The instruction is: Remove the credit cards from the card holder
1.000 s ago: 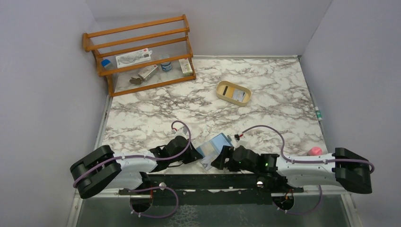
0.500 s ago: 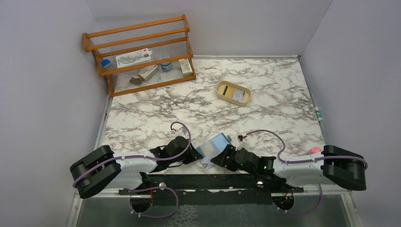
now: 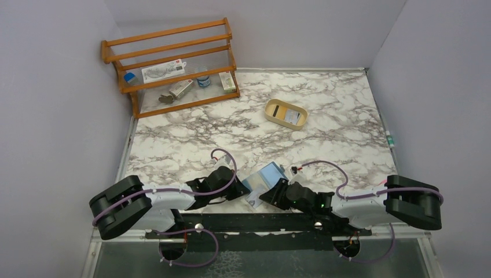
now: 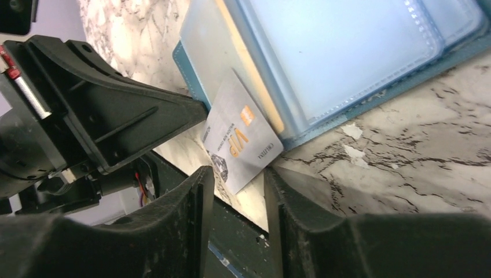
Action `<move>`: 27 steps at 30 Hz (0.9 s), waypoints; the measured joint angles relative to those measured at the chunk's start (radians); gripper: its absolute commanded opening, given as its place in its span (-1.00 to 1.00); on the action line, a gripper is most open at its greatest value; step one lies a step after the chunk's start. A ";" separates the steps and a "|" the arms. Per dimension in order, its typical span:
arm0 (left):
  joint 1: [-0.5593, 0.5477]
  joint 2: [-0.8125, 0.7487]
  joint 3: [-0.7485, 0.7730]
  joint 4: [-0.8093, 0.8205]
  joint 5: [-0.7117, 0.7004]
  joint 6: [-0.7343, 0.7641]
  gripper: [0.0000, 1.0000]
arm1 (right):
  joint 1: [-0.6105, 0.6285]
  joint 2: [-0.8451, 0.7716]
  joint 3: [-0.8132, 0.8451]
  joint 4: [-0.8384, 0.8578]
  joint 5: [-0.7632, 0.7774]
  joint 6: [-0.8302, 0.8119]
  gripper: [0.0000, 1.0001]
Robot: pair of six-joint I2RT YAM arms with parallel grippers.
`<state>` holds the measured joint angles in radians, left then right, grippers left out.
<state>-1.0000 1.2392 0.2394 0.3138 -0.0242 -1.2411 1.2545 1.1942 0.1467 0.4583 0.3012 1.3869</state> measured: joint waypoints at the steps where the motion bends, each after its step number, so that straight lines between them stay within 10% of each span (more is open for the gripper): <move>1: -0.002 0.001 0.001 0.000 -0.003 0.000 -1.00 | 0.000 0.005 0.000 0.002 0.000 -0.001 -0.32; 18: -0.017 0.022 0.013 0.008 -0.014 0.000 -1.00 | 0.000 0.005 -0.008 -0.012 0.010 -0.020 -0.98; 27: -0.019 0.024 0.013 0.011 -0.014 0.000 -1.00 | 0.000 -0.059 -0.010 -0.051 0.029 -0.027 -0.99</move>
<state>-1.0195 1.2629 0.2523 0.3248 -0.0387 -1.2415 1.2545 1.1351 0.1371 0.4076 0.3298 1.3602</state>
